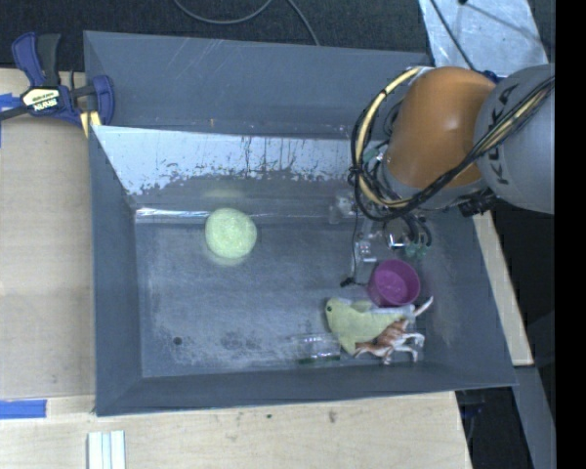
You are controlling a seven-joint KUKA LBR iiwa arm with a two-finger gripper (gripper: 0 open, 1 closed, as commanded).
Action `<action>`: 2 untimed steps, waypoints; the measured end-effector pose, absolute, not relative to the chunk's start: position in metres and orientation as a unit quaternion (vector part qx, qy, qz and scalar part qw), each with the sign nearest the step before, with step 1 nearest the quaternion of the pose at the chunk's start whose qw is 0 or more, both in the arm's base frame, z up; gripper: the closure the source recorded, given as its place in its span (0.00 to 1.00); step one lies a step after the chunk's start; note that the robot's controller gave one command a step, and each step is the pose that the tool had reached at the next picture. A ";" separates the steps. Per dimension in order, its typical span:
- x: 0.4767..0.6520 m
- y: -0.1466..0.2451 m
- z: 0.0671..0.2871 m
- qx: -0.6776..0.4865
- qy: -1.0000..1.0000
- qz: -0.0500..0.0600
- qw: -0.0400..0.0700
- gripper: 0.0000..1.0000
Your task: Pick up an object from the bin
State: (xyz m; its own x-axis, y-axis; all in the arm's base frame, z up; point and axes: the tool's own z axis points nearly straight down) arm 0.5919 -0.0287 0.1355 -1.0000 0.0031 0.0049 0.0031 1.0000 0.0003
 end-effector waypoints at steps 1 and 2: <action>0.594 -0.029 0.140 -0.001 -1.000 0.000 -0.002 0.00; 0.527 -0.046 0.069 -0.025 -1.000 -0.001 -0.001 0.00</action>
Offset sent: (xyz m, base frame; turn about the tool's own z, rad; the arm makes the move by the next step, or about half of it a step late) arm -0.0649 -0.0176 -0.0655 0.0399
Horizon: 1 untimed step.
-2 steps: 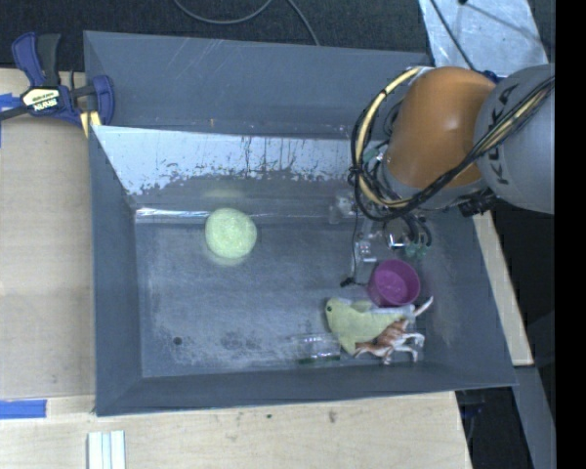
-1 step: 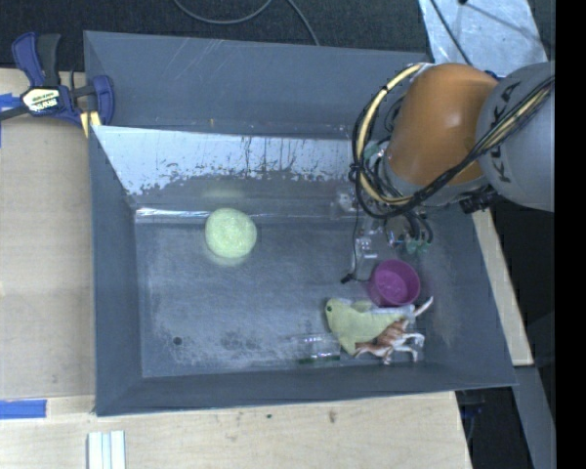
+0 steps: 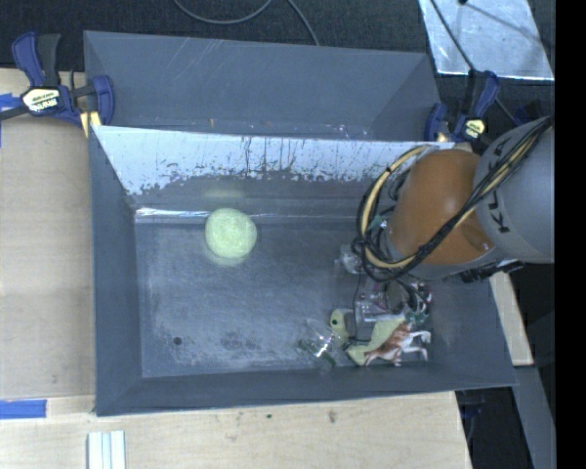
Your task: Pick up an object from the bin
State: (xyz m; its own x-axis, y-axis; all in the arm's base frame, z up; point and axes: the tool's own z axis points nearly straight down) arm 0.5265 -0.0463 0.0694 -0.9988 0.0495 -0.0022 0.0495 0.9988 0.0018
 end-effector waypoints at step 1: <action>0.521 -0.039 0.154 -0.058 0.998 0.000 0.000 0.00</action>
Offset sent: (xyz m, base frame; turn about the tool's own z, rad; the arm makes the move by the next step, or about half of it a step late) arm -0.0314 0.0404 0.0306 0.0071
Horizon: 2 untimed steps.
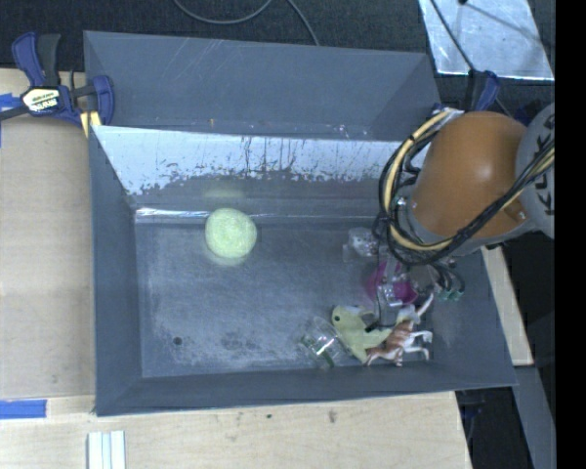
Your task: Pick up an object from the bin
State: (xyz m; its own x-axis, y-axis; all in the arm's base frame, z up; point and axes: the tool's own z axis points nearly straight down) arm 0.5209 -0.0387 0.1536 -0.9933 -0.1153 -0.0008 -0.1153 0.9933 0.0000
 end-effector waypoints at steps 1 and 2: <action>0.507 -0.019 0.130 0.000 1.000 0.000 0.004 0.00; 0.484 -0.037 0.068 -0.035 0.999 0.000 0.001 0.00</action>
Offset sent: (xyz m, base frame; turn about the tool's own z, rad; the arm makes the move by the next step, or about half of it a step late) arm -0.0378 0.0026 -0.0836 0.0446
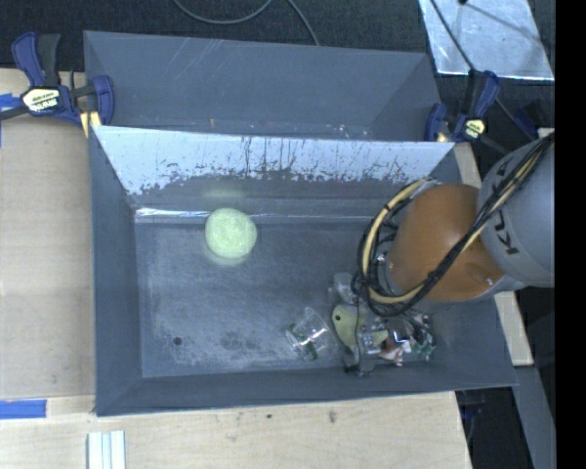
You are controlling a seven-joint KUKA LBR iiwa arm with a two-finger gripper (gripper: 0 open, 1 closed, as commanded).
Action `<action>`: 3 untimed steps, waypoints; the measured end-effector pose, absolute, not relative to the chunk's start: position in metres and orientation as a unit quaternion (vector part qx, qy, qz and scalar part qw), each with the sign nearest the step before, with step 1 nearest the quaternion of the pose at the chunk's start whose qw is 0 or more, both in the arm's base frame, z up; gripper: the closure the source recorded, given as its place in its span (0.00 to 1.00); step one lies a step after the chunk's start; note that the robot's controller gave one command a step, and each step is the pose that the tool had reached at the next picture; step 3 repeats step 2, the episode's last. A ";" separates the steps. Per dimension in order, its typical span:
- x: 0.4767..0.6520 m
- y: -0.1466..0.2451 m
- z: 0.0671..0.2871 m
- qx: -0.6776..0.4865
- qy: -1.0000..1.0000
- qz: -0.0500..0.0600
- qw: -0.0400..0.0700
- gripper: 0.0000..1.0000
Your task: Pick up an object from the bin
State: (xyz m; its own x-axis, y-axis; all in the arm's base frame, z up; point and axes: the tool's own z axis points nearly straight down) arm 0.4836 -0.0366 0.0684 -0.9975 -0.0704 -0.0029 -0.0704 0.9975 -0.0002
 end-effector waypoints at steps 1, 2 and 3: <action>0.499 -0.049 0.070 0.065 0.998 0.000 0.002 1.00; 0.499 -0.049 0.070 0.065 0.998 0.000 0.002 1.00; 0.499 -0.049 0.070 0.065 0.998 0.000 0.002 1.00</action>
Offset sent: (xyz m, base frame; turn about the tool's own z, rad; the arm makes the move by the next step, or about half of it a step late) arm 0.0000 0.0000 0.0000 0.0000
